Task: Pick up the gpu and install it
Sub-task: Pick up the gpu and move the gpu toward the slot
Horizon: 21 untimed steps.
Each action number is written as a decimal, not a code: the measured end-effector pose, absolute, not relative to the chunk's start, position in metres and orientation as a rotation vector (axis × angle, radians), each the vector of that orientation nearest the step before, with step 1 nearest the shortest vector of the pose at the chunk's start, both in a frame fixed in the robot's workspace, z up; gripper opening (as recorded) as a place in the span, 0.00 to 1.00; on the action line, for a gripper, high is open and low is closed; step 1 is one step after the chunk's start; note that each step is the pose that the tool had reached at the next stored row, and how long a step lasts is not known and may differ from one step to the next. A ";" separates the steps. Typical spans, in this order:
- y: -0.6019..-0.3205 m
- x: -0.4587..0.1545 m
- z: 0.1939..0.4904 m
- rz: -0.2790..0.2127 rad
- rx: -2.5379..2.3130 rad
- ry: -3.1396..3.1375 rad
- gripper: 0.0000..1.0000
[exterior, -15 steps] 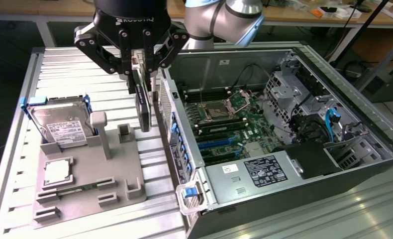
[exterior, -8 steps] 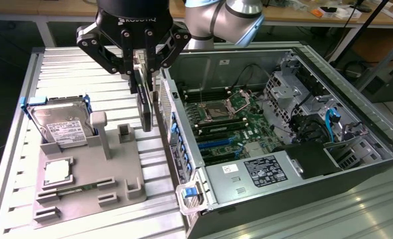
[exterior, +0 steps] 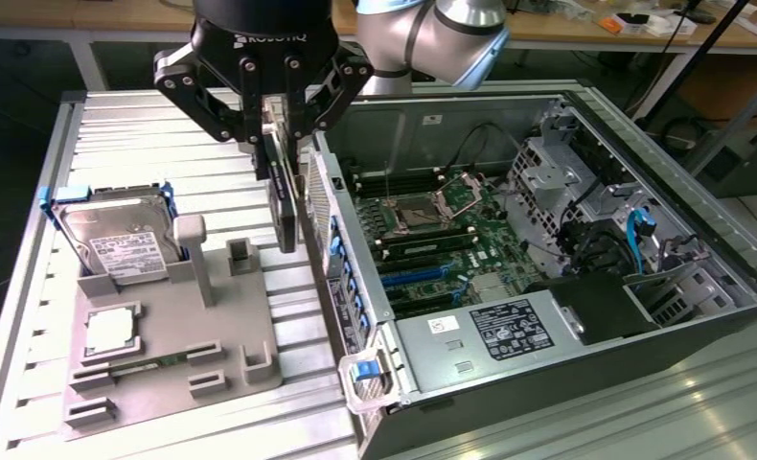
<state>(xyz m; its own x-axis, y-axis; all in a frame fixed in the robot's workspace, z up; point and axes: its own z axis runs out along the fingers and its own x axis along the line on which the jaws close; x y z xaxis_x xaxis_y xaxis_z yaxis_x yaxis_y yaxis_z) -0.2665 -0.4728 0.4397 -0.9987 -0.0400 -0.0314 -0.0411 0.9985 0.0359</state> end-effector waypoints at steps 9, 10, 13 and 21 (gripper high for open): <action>-0.473 -0.261 0.440 0.057 -0.063 3.110 0.27; -0.473 -0.260 0.440 0.057 -0.063 3.110 0.27; -0.473 -0.258 0.440 0.057 -0.063 3.110 0.27; -0.473 -0.254 0.440 0.057 -0.063 3.110 0.27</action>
